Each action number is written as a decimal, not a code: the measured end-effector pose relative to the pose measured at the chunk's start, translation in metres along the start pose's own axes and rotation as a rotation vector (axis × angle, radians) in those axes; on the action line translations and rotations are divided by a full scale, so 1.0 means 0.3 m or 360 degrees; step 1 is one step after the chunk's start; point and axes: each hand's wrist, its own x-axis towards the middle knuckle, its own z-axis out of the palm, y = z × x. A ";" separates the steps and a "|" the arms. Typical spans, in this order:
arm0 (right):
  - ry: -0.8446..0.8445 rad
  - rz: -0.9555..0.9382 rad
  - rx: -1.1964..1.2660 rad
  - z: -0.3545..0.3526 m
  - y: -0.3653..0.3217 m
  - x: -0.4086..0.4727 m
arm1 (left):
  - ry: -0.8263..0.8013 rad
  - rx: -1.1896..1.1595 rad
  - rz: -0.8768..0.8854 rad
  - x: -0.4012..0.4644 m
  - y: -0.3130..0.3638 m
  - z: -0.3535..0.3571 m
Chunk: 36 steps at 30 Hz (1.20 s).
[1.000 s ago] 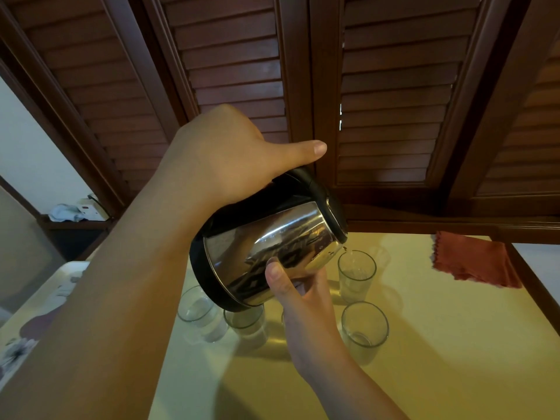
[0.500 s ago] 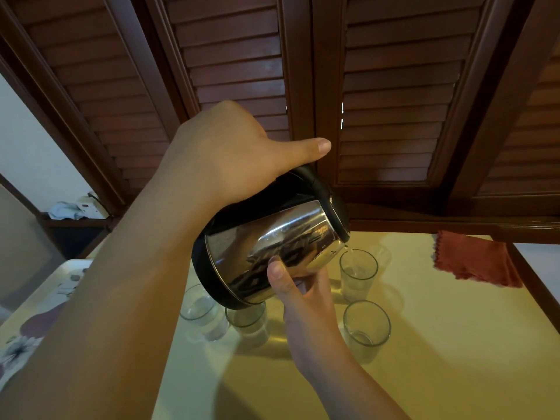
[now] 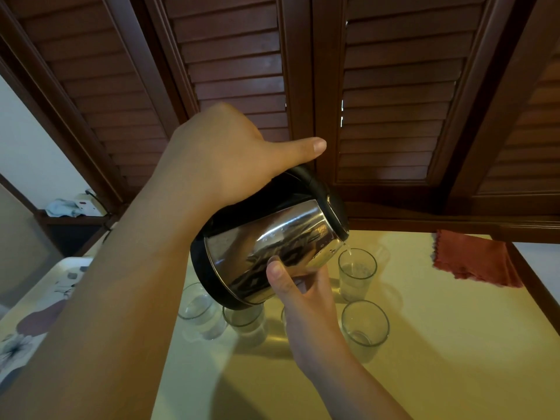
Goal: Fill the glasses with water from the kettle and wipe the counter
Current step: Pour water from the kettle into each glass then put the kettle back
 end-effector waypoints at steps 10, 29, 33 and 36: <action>0.0015 -0.0143 -0.0232 -0.052 -0.058 0.007 | 0.0143 -0.0470 -0.0139 -0.066 -0.084 0.018; 0.0130 -0.0175 -0.0139 0.099 0.013 -0.266 | -0.0041 -0.0286 0.0133 -0.215 -0.087 -0.096; 0.0148 -0.0143 -0.0074 0.112 0.029 -0.320 | -0.0176 -0.0125 0.0203 -0.225 -0.054 -0.086; 0.0182 -0.0133 -0.0010 0.115 0.045 -0.337 | -0.0238 -0.0069 0.0236 -0.219 -0.047 -0.063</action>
